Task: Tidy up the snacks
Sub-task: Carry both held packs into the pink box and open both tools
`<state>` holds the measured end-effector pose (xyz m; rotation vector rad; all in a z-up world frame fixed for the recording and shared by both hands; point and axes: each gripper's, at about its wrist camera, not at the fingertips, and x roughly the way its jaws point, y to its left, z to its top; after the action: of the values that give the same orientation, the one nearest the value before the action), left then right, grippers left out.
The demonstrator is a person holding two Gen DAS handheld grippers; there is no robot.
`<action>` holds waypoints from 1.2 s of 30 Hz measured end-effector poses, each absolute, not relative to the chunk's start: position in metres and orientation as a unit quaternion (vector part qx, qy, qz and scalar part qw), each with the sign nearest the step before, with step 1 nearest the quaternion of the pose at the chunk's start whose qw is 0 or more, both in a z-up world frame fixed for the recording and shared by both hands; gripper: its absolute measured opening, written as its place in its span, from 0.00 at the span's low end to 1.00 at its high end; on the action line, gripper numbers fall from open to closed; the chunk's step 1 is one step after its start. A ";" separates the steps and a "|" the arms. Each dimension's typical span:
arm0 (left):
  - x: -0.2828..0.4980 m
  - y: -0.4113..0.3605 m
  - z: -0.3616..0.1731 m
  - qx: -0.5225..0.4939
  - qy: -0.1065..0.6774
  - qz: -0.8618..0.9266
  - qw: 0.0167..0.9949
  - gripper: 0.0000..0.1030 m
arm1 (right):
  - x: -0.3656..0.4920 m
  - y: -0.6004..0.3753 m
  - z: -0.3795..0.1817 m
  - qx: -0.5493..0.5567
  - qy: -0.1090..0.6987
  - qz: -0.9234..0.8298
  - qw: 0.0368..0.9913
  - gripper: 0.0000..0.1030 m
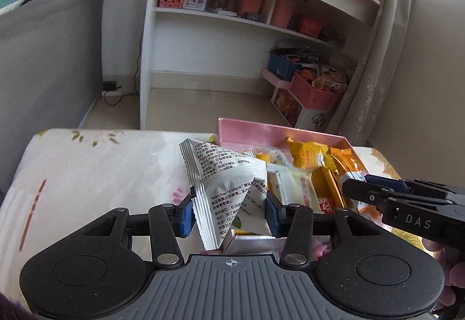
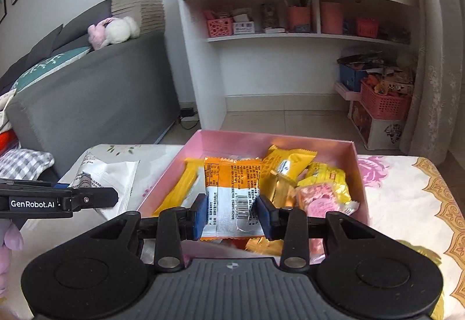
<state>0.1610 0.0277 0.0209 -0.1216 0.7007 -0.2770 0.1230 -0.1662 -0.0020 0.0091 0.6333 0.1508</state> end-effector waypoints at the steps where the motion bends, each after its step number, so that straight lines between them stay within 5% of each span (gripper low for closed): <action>1: 0.169 0.021 0.021 -0.052 0.338 -0.140 0.929 0.44 | 0.128 -0.170 0.000 0.011 0.308 0.074 0.948 0.28; 12: 0.247 -0.017 -0.008 -0.056 0.360 -0.191 0.912 0.44 | 0.176 -0.199 -0.016 0.031 0.299 0.050 0.952 0.28; 29: 0.261 -0.022 -0.021 -0.048 0.351 -0.176 0.918 0.50 | 0.188 -0.217 -0.035 0.044 0.312 0.032 0.948 0.33; 32: 0.257 -0.019 -0.016 -0.058 0.348 -0.173 0.920 0.66 | 0.187 -0.219 -0.033 0.056 0.312 0.031 0.948 0.42; 36: 0.246 -0.014 -0.009 -0.060 0.348 -0.178 0.919 0.70 | 0.182 -0.224 -0.025 0.082 0.309 0.027 0.947 0.62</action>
<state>0.2460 -0.0140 -0.0088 -0.1230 0.7150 -0.3659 0.1818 -0.2237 -0.0246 0.1672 0.6290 0.0551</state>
